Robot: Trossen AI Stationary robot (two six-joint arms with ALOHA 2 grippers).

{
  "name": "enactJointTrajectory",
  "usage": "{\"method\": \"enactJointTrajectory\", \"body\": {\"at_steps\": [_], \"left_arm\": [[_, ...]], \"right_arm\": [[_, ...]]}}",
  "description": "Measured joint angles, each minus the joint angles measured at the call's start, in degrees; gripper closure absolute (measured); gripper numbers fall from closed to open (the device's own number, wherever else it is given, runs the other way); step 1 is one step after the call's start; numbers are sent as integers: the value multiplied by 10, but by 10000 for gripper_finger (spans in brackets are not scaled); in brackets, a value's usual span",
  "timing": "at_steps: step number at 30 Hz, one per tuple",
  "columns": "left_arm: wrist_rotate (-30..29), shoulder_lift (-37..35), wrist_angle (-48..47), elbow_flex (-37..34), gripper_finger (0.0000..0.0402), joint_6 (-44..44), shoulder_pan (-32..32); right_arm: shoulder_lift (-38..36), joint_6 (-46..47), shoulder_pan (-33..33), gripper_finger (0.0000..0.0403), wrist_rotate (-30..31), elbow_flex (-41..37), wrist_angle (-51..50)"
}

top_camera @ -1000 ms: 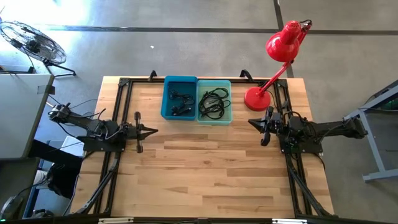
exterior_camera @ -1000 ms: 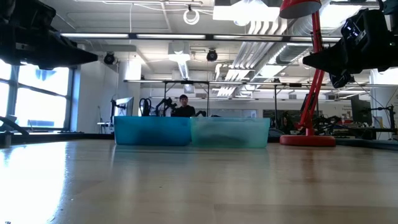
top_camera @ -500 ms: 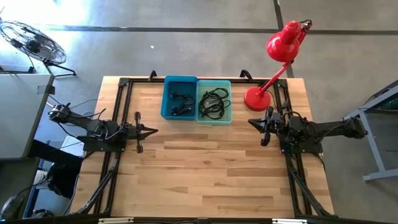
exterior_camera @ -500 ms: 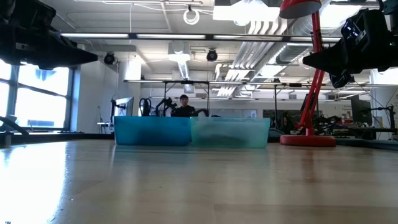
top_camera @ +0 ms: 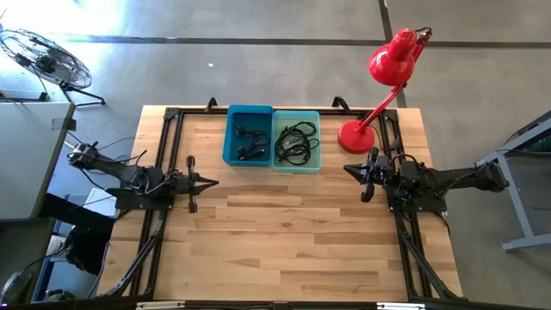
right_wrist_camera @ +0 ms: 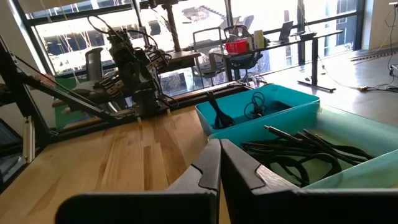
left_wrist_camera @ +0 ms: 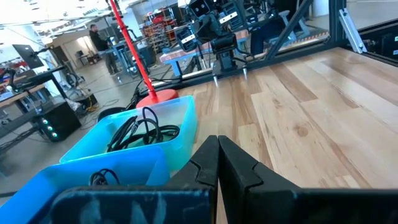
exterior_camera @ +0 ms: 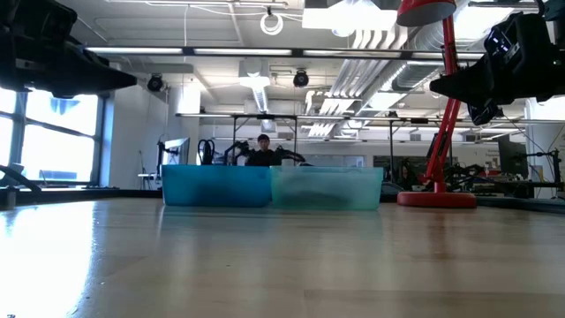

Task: Pick & Place USB Port
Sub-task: Return to Home Position

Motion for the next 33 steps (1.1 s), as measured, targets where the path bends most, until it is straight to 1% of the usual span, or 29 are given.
{"method": "enactJointTrajectory", "body": {"at_steps": [23, 29, 33], "left_arm": [[0, -7, 0, 0, 401, 0, 4], [8, -71, -1, 0, 401, 0, 46], [4, -70, 2, 0, 401, 0, 82]], "right_arm": [[0, 0, 0, 403, 0, 0, 0], [0, 0, 0, 403, 0, 0, 0], [0, 0, 0, 403, 0, 0, 1]]}}
